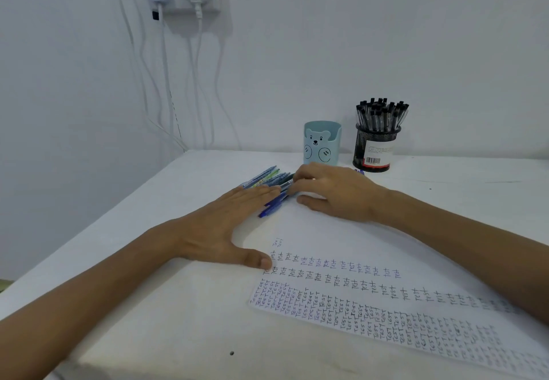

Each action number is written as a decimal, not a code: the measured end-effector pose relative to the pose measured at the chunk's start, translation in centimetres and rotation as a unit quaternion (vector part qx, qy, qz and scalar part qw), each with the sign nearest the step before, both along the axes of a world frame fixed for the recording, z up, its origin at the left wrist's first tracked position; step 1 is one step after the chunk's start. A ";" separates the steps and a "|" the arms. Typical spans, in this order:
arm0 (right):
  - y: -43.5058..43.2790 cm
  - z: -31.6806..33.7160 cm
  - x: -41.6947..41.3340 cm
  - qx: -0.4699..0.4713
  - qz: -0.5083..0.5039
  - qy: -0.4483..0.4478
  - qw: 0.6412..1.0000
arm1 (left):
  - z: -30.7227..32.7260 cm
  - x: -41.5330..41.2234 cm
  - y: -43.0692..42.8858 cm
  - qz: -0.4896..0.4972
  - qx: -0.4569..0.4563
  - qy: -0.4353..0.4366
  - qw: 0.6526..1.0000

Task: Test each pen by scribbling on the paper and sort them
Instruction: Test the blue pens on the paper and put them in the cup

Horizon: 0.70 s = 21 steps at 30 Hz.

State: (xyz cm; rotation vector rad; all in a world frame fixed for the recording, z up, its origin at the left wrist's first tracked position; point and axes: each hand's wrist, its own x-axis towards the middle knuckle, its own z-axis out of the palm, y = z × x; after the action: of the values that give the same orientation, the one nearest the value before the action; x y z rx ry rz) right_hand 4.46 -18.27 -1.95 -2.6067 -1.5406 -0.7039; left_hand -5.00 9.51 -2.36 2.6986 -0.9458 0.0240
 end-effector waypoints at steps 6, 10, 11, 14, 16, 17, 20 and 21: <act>0.3 -0.3 -0.1 0.000 0.013 0.020 1.000 | -0.2 0.7 0.8 0.061 -0.117 -0.017 0.991; 0.4 -0.1 -0.2 -0.027 0.027 0.002 0.999 | -0.4 1.2 1.2 0.102 -0.114 -0.030 0.988; 0.5 0.0 -0.3 -0.021 0.031 0.001 0.999 | -0.5 1.3 1.3 0.110 -0.102 -0.015 0.989; 1.0 0.2 -0.6 -0.024 0.038 -0.012 0.999 | -0.8 1.5 1.4 0.117 -0.075 0.017 0.990; 1.1 0.3 -0.9 -0.001 0.026 0.002 1.000 | -0.9 1.6 1.4 0.118 -0.074 0.019 0.990; 1.1 0.3 -1.2 0.029 0.012 0.019 0.999 | -0.9 1.6 1.4 0.119 -0.073 0.019 0.990; 1.2 0.2 -2.4 0.115 -0.064 0.065 0.989 | -0.7 1.5 1.2 0.123 -0.073 0.021 0.989; 1.3 0.3 -2.7 0.129 -0.094 0.082 0.984 | -0.7 1.4 1.2 0.124 -0.073 0.022 0.989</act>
State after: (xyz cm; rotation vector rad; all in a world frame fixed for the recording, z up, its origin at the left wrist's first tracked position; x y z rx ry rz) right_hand 1.81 -16.95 -1.69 -2.5602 -1.0908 -0.6315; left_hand -3.56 10.67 -3.05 2.6495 -0.5658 0.0804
